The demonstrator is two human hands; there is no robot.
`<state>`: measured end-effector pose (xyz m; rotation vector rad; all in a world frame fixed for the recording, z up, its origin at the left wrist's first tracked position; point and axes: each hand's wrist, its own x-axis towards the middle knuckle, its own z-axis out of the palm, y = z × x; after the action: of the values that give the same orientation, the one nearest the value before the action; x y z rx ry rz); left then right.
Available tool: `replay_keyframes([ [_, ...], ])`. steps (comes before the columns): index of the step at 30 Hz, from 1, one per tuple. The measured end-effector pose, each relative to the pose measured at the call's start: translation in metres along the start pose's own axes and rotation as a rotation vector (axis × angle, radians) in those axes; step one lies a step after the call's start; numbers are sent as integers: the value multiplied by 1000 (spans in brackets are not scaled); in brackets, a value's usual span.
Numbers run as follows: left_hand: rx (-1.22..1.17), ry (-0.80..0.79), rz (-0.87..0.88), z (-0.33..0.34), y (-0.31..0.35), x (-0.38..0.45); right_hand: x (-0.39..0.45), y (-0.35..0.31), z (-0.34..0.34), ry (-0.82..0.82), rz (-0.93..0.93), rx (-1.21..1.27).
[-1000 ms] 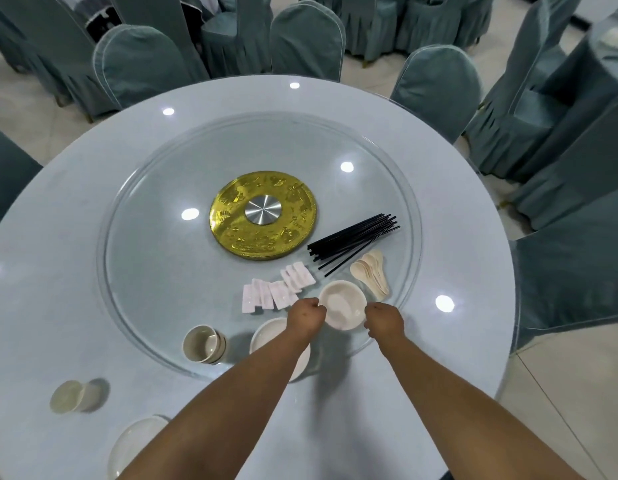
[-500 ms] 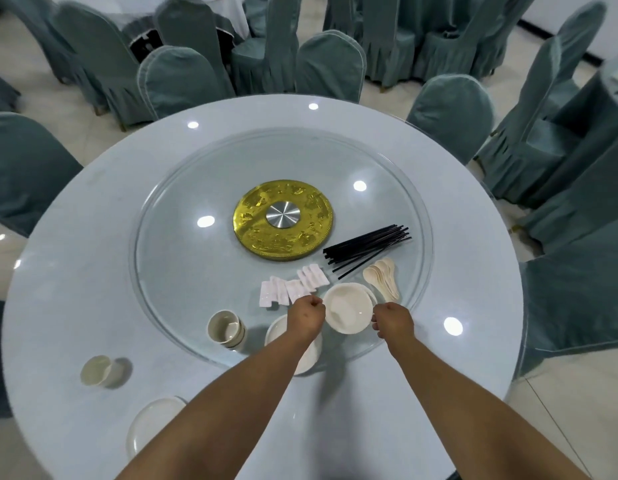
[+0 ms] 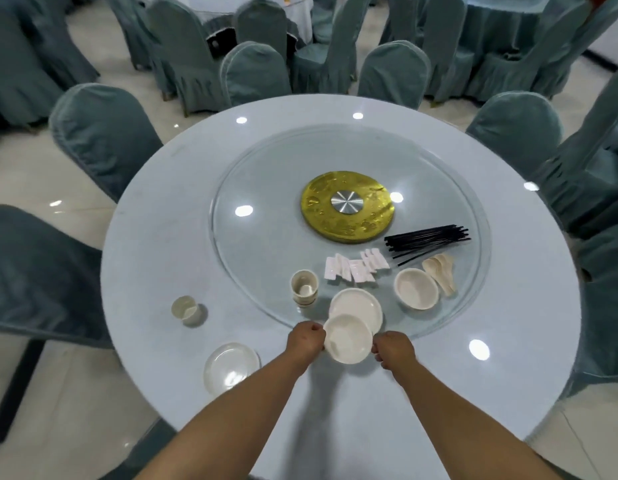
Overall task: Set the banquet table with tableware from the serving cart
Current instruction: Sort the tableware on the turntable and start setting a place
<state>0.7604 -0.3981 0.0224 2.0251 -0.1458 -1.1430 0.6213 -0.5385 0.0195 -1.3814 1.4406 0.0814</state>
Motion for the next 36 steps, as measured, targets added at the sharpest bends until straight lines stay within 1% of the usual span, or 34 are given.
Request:
replay_keyframes([
  [4,-26,27,-61,-51,-41,-6,-15,-5,58,-106,13,-77],
  [8,-70,91,-111,-104,-78,-14,-29,-18,118,-214,-9,-163],
  [12,-163,154,-179,-142,-106,-17,-41,-28,160,-302,-22,-195],
  [16,-246,221,-240,-170,-132,-14,-48,-32,196,-355,-17,-240],
  [24,-219,273,-249,-184,-154,-8,-49,-30,224,-386,16,-241],
  [32,-207,259,-258,-181,-155,-8,-47,-21,227,-393,49,-255],
  [36,-141,273,-257,-178,-157,-8,-49,-19,224,-425,59,-263],
])
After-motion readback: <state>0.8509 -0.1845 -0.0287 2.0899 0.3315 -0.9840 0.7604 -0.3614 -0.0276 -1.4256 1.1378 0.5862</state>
